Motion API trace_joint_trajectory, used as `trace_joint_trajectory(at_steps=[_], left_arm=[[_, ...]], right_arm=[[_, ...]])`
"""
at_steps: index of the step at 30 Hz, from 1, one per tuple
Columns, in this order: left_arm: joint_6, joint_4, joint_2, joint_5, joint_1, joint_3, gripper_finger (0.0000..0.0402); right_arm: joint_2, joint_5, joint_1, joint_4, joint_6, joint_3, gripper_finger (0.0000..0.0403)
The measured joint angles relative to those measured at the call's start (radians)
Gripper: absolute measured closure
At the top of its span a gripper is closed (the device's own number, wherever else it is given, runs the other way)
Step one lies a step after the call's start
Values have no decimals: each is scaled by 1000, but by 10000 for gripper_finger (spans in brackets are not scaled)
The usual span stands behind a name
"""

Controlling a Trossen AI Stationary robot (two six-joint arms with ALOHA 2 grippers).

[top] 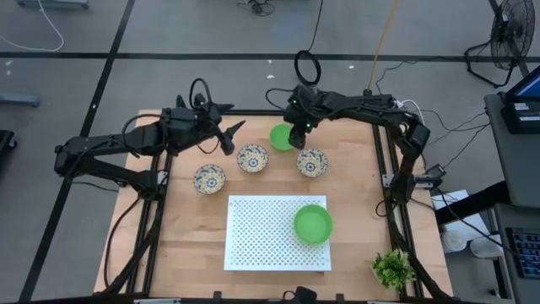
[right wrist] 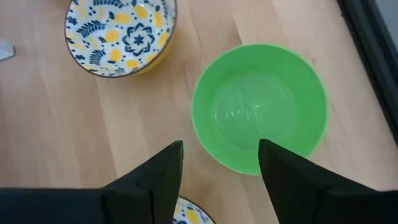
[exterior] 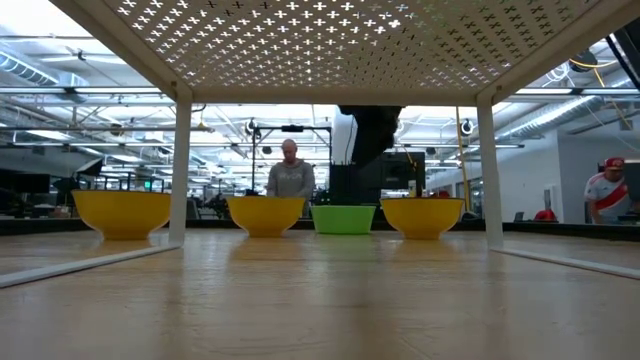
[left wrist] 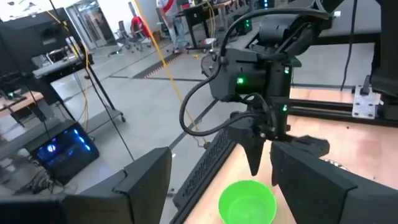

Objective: Pick & Place Mini bowls
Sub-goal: Stack the green bowl on top of the green bowl on the shelf

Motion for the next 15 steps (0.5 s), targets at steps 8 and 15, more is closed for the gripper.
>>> trace_joint_trajectory(at_steps=[8, 15], left_arm=[[-21, -28, 0, 0, -1, 0, 128], [-23, -50, 0, 1, 0, 0, 128]], right_arm=[[57, 144, 19, 59, 79, -52, 203], [66, 220, 19, 143, 121, -102, 203]])
